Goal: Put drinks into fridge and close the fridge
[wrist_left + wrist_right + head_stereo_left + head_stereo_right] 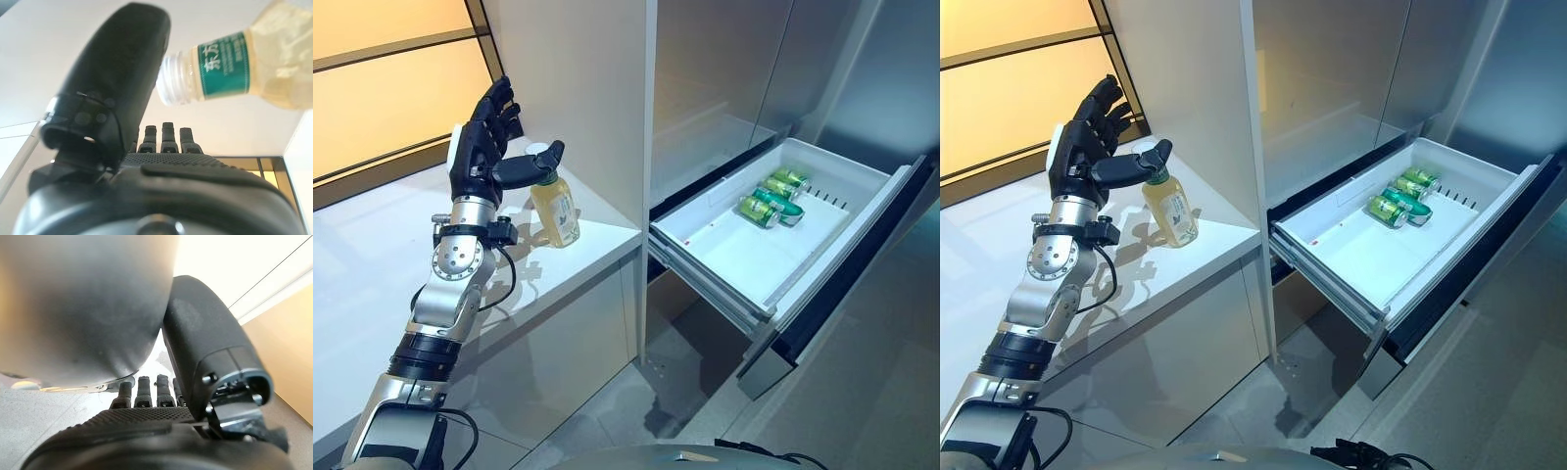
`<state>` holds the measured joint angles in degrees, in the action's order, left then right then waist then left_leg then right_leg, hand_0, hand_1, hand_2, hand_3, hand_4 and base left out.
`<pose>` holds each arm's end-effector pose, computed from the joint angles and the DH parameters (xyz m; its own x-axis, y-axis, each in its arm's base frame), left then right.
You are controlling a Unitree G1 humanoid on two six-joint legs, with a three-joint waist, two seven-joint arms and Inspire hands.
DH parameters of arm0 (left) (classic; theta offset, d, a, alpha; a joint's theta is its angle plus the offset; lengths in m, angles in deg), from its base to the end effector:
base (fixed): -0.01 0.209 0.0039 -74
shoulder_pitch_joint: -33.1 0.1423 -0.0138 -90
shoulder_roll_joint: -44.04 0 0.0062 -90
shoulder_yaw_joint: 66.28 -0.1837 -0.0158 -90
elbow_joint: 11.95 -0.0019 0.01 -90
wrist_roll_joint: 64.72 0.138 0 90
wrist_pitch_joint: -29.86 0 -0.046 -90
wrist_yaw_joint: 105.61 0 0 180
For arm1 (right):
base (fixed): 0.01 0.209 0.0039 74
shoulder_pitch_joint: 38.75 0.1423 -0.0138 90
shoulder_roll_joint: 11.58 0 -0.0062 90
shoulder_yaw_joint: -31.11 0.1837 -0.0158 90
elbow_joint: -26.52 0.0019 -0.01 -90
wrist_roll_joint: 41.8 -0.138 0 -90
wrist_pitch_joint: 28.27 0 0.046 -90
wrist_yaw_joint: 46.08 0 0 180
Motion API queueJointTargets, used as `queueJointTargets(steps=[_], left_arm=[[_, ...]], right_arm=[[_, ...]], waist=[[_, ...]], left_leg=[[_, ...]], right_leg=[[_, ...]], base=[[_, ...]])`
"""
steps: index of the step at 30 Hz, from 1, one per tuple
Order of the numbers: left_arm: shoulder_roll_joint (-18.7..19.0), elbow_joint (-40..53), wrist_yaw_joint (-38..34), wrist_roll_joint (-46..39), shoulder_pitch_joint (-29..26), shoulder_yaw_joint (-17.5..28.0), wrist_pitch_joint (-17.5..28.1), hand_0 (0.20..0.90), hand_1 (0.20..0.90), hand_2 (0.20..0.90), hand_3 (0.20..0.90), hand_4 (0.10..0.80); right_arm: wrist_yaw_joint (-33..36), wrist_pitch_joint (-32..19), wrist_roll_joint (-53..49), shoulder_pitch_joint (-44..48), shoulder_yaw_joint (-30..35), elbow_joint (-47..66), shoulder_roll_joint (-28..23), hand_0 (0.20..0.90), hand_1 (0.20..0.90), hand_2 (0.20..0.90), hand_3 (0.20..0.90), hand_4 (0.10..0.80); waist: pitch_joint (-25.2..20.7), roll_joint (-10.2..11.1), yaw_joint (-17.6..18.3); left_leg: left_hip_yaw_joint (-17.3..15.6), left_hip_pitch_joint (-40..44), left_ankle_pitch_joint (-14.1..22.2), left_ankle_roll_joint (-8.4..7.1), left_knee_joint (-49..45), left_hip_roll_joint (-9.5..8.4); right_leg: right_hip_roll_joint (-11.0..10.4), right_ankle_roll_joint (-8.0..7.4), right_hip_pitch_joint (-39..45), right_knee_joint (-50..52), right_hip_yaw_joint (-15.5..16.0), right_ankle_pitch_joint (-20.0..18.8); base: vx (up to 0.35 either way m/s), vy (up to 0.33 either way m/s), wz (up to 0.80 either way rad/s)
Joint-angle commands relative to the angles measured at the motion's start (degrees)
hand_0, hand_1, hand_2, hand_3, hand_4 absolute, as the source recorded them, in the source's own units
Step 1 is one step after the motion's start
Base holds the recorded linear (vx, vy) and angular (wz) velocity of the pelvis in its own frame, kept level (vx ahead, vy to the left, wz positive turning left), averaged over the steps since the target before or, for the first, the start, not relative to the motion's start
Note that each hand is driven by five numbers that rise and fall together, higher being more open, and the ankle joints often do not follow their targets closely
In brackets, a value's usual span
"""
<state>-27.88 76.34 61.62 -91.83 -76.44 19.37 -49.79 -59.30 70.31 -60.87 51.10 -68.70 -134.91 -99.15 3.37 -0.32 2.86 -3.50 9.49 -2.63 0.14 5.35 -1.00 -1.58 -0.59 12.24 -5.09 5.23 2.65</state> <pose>0.2572 0.2239 0.1491 0.8930 0.0642 0.4456 -0.0961 0.9941 0.0494 0.0606 -0.2218 -0.1189 0.1963 0.0746 -0.9777 0.1022 0.9901 0.0960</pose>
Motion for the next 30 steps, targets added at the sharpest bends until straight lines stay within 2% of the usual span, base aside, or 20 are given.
queueJointTargets(steps=[1,4,6,18,24,30], left_arm=[[-1.0,0.4,-2.6,-0.9,-7.1,3.6,11.3,0.9,0.9,0.9,0.9,0.8],[-2.2,1.1,-5.5,1.0,-7.0,4.2,14.5,0.9,0.9,0.9,0.9,0.8],[-2.6,1.5,-6.2,1.7,-7.1,4.3,14.9,0.9,0.9,0.9,0.9,0.8],[-2.7,-1.0,-1.3,3.0,-5.5,1.4,8.6,0.9,0.9,0.9,0.9,0.8],[-2.8,-3.9,-0.8,8.7,-3.8,-0.2,7.2,0.9,0.9,0.9,0.9,0.8],[-2.6,-6.8,-1.2,10.9,-2.8,-1.4,6.4,0.9,0.9,0.9,0.9,0.8]], right_arm=[[-1.5,0.8,1.7,0.0,-1.2,-1.7,-1.4,0.9,0.9,0.9,0.9,0.8],[-1.4,1.0,1.7,-0.2,-1.3,-1.3,-1.2,0.9,0.9,0.9,0.9,0.8],[-1.3,0.9,1.7,-0.3,-1.4,-1.3,-1.0,0.9,0.9,0.9,0.9,0.8],[-1.3,1.5,2.9,-0.8,-0.6,-0.4,-1.1,0.9,0.9,0.9,0.9,0.8],[-1.3,1.6,2.8,-0.9,-0.4,-0.1,-1.2,0.9,0.9,0.9,0.9,0.8],[-1.4,2.0,2.6,-0.8,-0.2,0.1,-1.3,0.9,0.9,0.9,0.9,0.8]], waist=[[-0.9,-1.4,0.5],[-0.9,-1.3,0.8],[-0.9,-1.2,0.9],[-0.6,-1.4,1.3],[-0.4,-1.5,1.3],[-0.2,-1.4,1.2]], left_leg=[[-1.7,1.2,7.8,1.31,-1.3,-1.25],[-1.8,1.4,7.8,1.31,-1.1,-1.25],[-1.9,1.5,7.8,1.29,-1.1,-1.25],[-2.4,1.5,8.1,1.47,-1.5,-1.32],[-2.5,1.6,8.3,1.58,-1.7,-1.38],[-2.8,1.6,8.3,1.61,-1.7,-1.36]], right_leg=[[1.9,-2.68,-4.7,6.6,1.1,3.9],[2.0,-2.67,-4.7,6.6,0.9,3.9],[2.0,-2.65,-4.7,6.6,0.9,3.9],[2.0,-2.81,-4.7,6.8,0.6,3.9],[2.1,-2.92,-4.7,6.9,0.5,3.8],[2.0,-3.07,-4.7,6.8,0.4,3.7]], base=[[0.007,-0.003,-0.04],[0.01,-0.003,-0.04],[0.006,-0.002,-0.03],[0.0,0.0,0.0],[0.0,0.0,0.0],[0.0,0.0,0.0]])
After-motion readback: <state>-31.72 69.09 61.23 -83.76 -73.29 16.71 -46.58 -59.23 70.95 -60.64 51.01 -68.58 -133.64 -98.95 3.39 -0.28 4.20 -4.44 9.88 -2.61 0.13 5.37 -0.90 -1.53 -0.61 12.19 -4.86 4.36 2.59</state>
